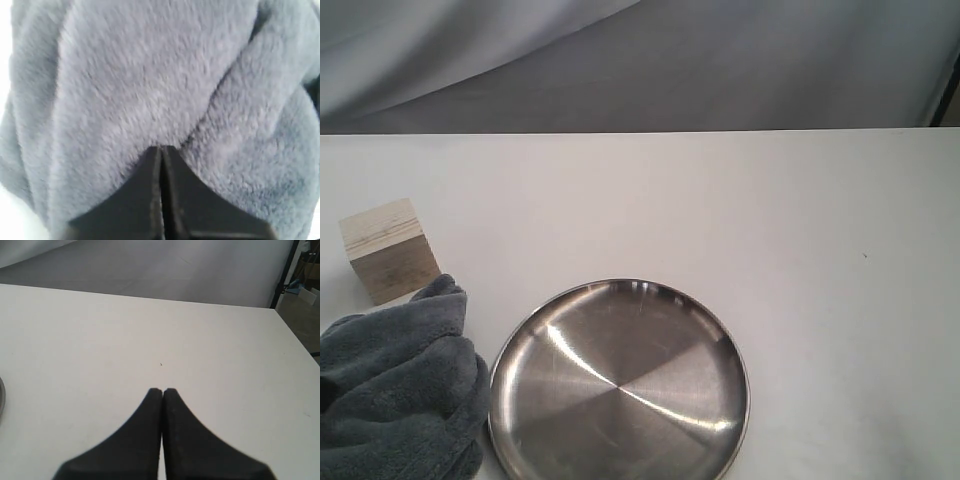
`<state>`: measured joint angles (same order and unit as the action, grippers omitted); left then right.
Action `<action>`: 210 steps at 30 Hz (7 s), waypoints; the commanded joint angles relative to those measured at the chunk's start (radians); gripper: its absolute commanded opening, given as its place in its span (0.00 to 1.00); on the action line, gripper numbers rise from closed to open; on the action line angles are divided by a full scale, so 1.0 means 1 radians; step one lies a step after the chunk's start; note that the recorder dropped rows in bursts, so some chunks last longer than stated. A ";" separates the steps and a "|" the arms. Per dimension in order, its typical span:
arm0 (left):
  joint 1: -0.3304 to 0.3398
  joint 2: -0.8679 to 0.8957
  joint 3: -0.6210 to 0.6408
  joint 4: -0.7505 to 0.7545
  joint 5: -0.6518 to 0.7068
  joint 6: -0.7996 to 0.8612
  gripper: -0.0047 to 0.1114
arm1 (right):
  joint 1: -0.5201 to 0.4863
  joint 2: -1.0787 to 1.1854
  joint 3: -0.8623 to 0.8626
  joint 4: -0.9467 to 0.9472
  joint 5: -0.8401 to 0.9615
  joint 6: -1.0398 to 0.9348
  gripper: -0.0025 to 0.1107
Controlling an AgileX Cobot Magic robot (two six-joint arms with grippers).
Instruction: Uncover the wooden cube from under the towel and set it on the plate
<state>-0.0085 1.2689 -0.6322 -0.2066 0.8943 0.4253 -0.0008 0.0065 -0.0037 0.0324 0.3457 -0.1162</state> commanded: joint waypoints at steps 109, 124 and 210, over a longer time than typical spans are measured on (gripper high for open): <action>-0.002 0.761 -0.711 0.113 -0.165 -0.838 0.04 | -0.008 -0.006 0.004 0.005 -0.002 -0.004 0.02; -0.003 0.392 -0.711 -0.078 0.109 0.057 0.04 | -0.008 -0.006 0.004 0.005 -0.002 -0.004 0.02; -0.630 -0.424 -0.496 0.000 0.024 -0.310 0.94 | -0.008 -0.006 0.004 0.005 -0.002 -0.004 0.02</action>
<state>-0.6336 0.9575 -1.1533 -0.2637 0.9321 0.1840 -0.0008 0.0065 -0.0037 0.0324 0.3457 -0.1162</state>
